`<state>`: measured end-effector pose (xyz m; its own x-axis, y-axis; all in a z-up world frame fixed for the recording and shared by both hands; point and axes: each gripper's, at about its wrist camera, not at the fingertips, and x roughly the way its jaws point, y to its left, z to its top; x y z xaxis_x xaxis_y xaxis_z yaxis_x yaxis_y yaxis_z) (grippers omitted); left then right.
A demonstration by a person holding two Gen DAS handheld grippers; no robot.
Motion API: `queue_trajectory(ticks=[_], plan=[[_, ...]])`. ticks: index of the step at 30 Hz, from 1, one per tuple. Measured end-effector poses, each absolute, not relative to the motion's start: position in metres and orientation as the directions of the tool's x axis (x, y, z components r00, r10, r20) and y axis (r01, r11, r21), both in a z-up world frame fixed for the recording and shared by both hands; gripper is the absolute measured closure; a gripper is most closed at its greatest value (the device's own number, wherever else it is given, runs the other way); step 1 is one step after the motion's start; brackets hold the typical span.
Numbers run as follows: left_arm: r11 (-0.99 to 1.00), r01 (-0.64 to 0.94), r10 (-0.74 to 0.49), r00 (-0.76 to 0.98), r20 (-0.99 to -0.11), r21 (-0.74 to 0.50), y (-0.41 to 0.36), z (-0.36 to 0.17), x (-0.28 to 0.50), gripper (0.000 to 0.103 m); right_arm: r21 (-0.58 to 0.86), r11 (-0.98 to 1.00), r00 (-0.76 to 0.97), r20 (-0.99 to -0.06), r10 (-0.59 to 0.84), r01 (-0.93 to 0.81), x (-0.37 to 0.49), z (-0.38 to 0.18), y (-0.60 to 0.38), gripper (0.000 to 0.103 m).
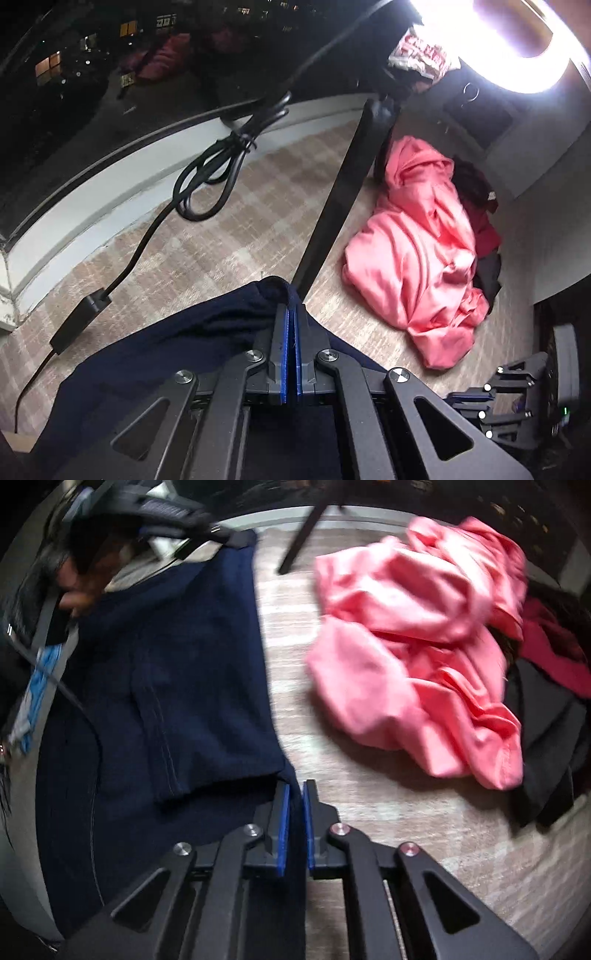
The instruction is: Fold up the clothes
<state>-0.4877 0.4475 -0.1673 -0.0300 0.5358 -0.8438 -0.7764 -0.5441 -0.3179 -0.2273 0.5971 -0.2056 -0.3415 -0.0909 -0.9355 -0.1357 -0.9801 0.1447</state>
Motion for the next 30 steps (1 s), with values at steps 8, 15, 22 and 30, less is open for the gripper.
queue_trajectory(ticks=[8,15,22,30], plan=[[-0.572,-0.775,0.447,-0.021,-0.894,-0.268,0.47,-0.195,-0.499,0.092,0.114,-0.988,-0.315,-0.946,-0.075,-0.106,-0.226,-0.193,0.594,0.074],[-0.565,-0.813,0.413,-0.133,-0.901,-0.139,0.458,-0.163,-0.497,0.079,0.166,-0.983,-0.404,-0.907,-0.12,-0.08,-0.234,-0.158,0.59,0.07],[-0.473,-0.853,0.446,-0.019,-0.895,-0.218,0.479,-0.181,-0.473,0.08,0.189,-0.981,-0.35,-0.922,-0.165,-0.037,-0.264,-0.197,0.567,0.07],[-0.535,-0.819,0.481,-0.093,-0.872,-0.208,0.46,-0.165,-0.461,0.083,0.233,-0.972,-0.377,-0.903,-0.205,-0.031,-0.254,-0.185,0.575,0.07]])
